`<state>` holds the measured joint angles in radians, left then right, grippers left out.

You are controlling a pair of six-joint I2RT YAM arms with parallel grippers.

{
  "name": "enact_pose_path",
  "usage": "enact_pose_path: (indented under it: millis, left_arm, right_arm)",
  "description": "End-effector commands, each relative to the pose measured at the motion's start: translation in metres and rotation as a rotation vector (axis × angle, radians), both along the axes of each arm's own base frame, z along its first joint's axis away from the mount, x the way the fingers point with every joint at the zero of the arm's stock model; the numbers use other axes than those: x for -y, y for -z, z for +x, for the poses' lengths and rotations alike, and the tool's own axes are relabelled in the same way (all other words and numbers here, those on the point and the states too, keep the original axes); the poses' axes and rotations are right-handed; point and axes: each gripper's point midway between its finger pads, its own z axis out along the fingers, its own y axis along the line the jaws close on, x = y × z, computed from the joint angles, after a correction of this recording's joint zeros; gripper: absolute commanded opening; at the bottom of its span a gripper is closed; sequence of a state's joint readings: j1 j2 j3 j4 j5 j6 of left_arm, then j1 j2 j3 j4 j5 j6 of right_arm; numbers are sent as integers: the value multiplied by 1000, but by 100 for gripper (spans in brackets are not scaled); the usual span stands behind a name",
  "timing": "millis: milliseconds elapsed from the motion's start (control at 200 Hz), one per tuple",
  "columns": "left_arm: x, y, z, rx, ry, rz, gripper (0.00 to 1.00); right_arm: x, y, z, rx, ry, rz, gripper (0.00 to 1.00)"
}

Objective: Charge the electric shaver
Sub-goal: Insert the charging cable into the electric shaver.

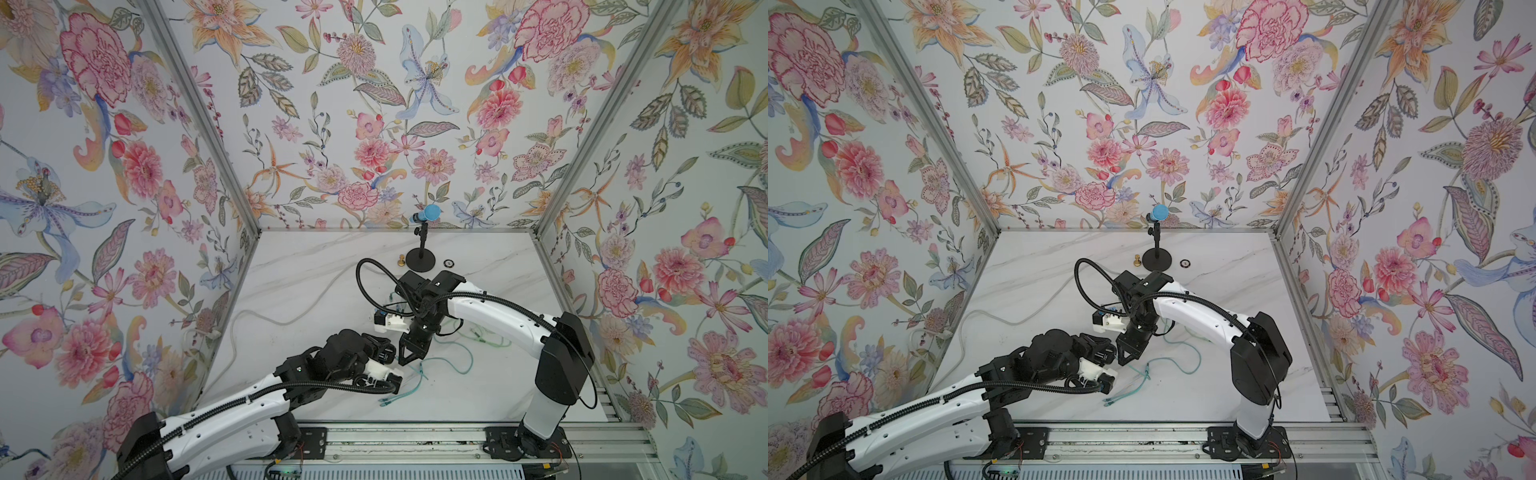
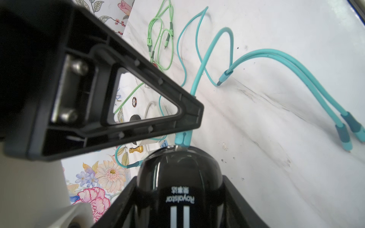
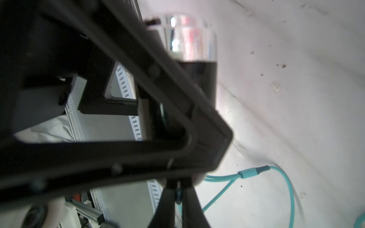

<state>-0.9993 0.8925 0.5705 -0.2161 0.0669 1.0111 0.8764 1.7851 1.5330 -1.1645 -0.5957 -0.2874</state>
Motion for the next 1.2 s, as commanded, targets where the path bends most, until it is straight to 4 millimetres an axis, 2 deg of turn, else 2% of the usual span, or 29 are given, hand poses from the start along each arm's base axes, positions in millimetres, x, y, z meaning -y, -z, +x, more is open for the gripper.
enact_pose_path:
  millis: [0,350,676,1026,1196]
  left_arm:
    - [29,-25,-28,-2,164,-99,0]
    - [36,-25,-42,-33,193,-204,0]
    - [44,-30,-50,-44,222,-253,0]
    - [55,-29,-62,-66,267,-269,0]
    - [58,-31,-61,-71,264,-292,0]
  right_arm:
    - [-23,-16,20,83,-26,119,0]
    - [-37,-28,21,106,-85,183,0]
    - [-51,-21,25,102,-121,196,0]
    - [-62,-27,36,137,-148,232,0]
    - [-67,-28,37,127,-157,253,0]
